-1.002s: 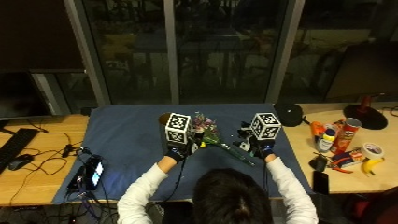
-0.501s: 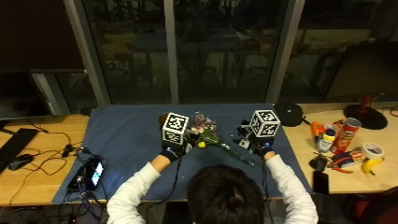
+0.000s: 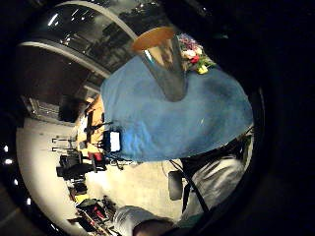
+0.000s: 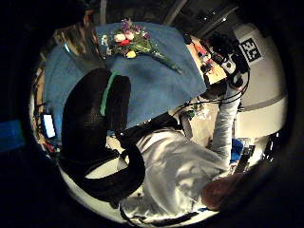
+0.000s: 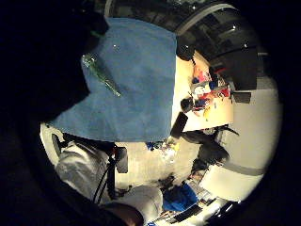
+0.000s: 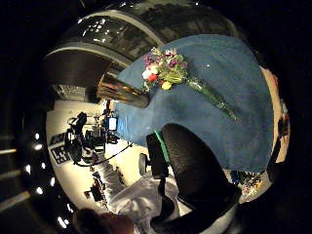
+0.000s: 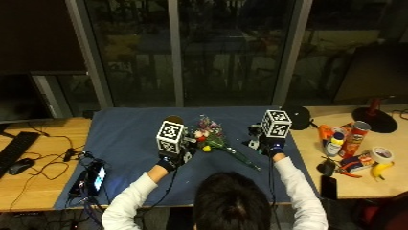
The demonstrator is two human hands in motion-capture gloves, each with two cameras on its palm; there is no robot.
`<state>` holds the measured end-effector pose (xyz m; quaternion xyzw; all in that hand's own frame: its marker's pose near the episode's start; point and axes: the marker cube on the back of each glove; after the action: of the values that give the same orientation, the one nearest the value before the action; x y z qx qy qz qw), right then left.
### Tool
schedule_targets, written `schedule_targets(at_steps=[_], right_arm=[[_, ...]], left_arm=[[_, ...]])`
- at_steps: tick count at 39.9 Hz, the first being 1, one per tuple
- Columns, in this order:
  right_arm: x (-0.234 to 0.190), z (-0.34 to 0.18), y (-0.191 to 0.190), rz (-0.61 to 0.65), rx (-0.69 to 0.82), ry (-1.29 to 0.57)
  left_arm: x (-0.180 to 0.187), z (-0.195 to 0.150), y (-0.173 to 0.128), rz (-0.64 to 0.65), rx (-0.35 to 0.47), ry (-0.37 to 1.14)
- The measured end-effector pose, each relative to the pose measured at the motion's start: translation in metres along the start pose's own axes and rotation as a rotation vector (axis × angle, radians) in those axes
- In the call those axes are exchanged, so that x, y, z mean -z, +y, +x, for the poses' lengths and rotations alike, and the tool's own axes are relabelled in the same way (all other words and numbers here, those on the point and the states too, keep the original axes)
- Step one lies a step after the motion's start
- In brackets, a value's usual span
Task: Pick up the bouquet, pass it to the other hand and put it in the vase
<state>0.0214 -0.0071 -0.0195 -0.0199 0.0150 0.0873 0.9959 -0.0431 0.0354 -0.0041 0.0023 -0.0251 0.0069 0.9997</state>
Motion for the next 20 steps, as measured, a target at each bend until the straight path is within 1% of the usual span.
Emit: schedule_targets(at_steps=[4,8,15,18,20], right_arm=[[0.003,0.007,-0.017,-0.012,-0.056,-0.008],[-0.002,0.016,-0.039,-0.074,-0.109,-0.033],[-0.032,0.036,-0.086,-0.198,-0.182,-0.088],[-0.044,0.037,-0.094,-0.221,-0.199,-0.091],[-0.05,0.034,-0.091,-0.238,-0.228,-0.08]], left_arm=[[-0.004,0.004,-0.001,0.007,-0.008,0.039],[-0.006,0.008,-0.001,-0.012,-0.044,0.036],[-0.015,0.016,0.001,-0.044,-0.088,0.016],[-0.019,0.017,0.0,-0.04,-0.091,0.017],[-0.022,0.017,0.0,-0.039,-0.093,0.022]])
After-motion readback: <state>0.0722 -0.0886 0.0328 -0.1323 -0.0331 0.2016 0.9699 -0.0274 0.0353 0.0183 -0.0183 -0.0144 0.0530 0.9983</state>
